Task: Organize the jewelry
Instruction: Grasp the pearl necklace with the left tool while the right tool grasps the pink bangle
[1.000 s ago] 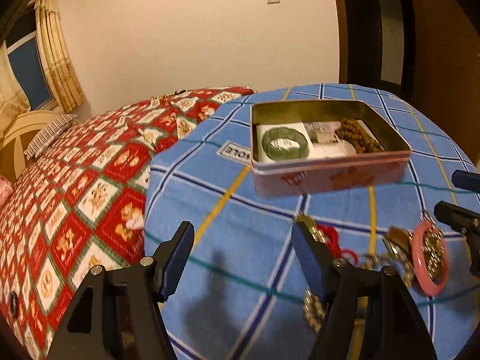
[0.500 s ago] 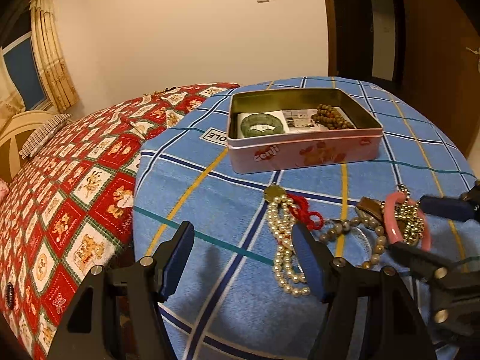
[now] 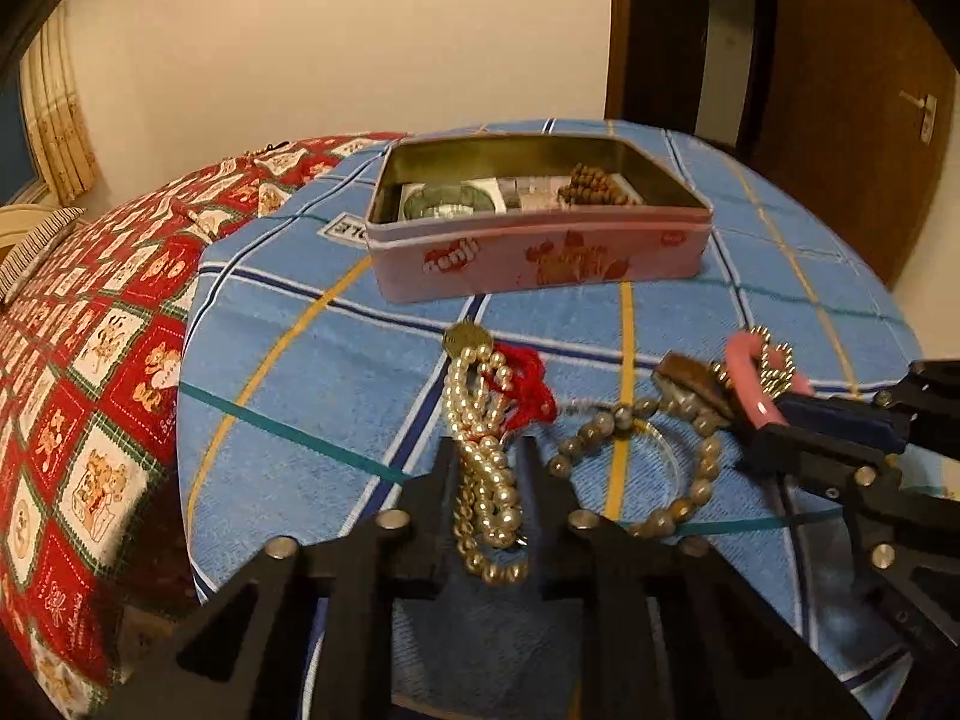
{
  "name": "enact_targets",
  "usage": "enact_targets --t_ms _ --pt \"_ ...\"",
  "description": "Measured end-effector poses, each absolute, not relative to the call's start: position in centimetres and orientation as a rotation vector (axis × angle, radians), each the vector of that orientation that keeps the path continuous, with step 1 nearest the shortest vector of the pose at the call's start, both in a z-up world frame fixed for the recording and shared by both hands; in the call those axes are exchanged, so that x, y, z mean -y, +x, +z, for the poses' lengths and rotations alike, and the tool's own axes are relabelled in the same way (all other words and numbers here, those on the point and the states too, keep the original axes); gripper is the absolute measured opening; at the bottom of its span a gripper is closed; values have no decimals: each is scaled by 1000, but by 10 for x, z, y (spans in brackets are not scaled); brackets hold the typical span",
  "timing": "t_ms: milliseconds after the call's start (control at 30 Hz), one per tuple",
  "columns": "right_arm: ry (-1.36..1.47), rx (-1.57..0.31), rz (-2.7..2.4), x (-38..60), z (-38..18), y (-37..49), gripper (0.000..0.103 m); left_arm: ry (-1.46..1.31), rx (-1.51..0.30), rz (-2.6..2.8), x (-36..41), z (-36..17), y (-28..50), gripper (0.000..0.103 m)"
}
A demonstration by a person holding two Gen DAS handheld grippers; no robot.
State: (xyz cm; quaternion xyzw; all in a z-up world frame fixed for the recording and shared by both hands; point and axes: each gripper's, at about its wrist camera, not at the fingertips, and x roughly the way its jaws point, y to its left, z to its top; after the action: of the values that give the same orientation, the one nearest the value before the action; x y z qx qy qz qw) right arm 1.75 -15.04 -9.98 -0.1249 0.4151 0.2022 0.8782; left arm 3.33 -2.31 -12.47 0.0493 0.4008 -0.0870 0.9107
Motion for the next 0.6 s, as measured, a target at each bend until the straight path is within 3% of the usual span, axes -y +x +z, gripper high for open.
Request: enact_targets --t_ms 33,600 --pt "-256 -861 422 151 -99 17 13 95 -819 -174 21 -121 33 6" --pt "-206 -782 396 169 -68 16 13 73 -692 -176 11 -64 22 6"
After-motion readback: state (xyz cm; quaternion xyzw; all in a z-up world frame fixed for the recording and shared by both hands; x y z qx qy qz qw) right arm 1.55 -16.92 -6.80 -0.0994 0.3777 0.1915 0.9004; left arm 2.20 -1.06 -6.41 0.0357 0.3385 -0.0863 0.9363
